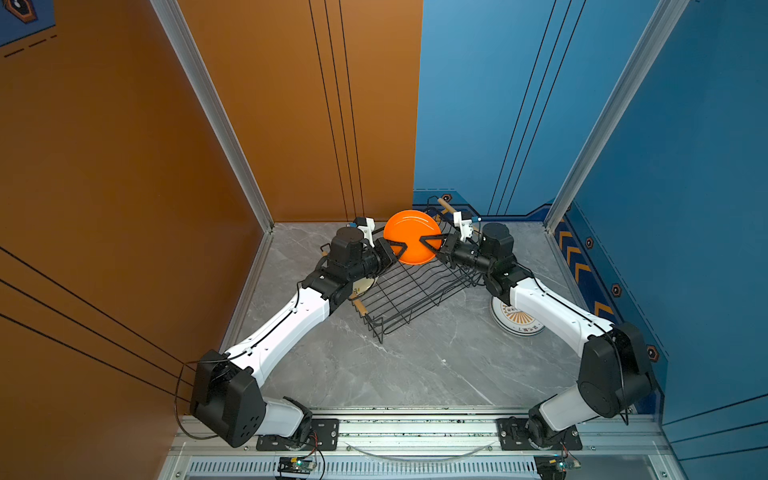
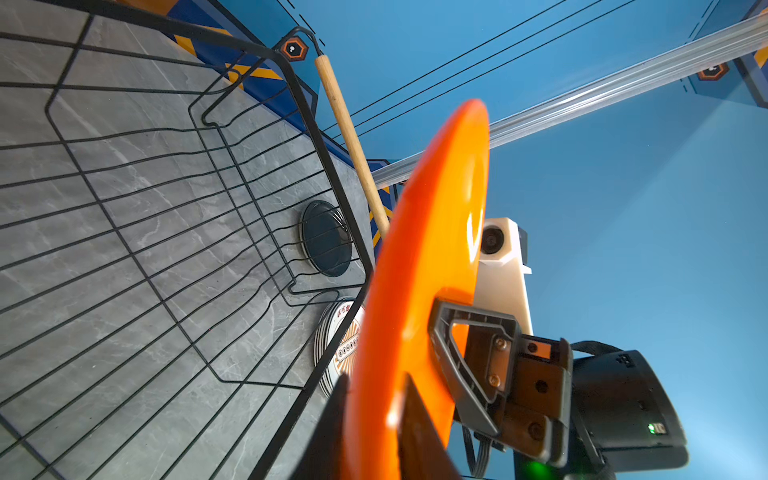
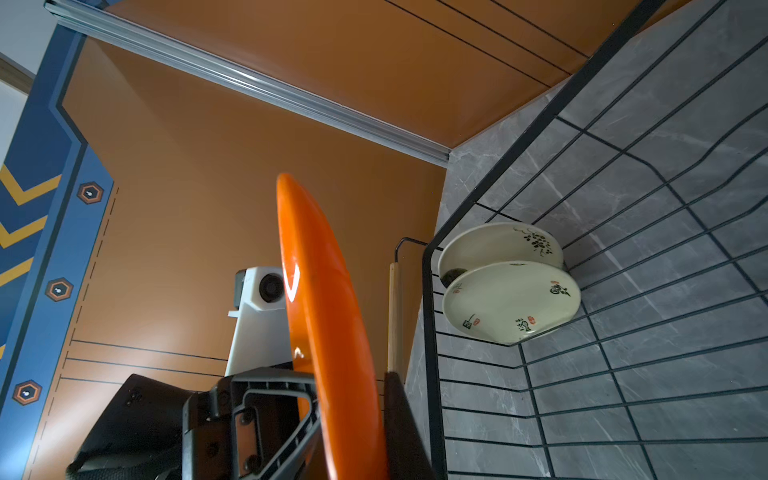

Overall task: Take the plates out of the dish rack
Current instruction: 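Lift the orange plate from the rack with the left gripper toward the right gripper, then grasp the orange plate's rim with the right gripper and open the left gripper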

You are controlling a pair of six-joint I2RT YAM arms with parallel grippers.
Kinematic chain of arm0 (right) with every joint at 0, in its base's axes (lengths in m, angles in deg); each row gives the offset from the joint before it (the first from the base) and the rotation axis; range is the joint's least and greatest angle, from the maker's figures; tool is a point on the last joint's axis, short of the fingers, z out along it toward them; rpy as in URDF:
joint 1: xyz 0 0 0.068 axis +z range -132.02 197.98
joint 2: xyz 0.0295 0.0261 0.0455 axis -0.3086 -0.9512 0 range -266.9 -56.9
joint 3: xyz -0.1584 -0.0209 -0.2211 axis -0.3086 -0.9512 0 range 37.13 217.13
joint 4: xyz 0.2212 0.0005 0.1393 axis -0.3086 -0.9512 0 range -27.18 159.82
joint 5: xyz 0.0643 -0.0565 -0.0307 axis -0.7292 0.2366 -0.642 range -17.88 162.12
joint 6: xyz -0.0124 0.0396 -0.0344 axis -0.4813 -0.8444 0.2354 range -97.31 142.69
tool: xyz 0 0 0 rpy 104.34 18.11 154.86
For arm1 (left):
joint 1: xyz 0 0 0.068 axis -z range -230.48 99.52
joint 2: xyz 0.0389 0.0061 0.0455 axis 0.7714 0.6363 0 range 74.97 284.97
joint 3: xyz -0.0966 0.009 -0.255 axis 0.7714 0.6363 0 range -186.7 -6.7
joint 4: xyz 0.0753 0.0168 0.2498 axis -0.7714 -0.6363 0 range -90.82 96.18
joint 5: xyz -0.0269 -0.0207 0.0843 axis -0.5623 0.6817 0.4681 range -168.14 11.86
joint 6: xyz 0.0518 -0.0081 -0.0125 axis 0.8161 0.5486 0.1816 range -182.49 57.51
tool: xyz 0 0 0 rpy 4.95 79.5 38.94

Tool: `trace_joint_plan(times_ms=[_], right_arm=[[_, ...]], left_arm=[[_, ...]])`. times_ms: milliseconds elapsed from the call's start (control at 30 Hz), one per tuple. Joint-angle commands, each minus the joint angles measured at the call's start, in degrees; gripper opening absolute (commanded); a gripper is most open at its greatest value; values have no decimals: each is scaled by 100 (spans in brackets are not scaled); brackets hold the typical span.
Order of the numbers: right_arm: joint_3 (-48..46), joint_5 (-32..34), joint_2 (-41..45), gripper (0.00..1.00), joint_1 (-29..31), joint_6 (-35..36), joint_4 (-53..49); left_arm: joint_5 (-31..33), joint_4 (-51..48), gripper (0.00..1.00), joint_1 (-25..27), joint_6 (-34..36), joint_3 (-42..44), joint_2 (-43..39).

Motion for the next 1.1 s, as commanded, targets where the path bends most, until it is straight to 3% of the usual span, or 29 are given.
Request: trace_joint_plan(times_ms=[0,133,233,467,567,600,667,767,867,1067], right_arm=[[-22,-164,5,4,15,38,225],[74,-208,4,0,-92,89,141],[379,-245,19,0,-274,413,-356],[1629,-189,114,0,-993,1770,-2271],[1889,-55,145,0,-1509,1990,-2624],[1939,37,154,0,-1696,2064,-2740],[1983,214,140,0,-2048,2195,-2892],[1941,557,49,0,-2534,2357,-3031],[1884,1017,-116,0,-2924,2510,-3217],[1746,1335,-669,0,-3431,2540,-3247]], left_arm=[[-108,125,42,9,233,6,21],[-189,62,57,-42,437,25,-42],[-186,-414,60,-69,863,-162,-98],[495,-2897,66,-201,2644,-1208,-114],[862,-3586,70,-295,3227,-1582,-37],[1007,-3809,82,-330,3415,-1712,11],[1246,-4125,85,-375,3785,-1949,116],[1370,-4518,100,-420,4467,-2287,308],[1774,-4815,98,-422,4925,-2574,527],[2546,-4741,98,-440,5651,-2695,879]])
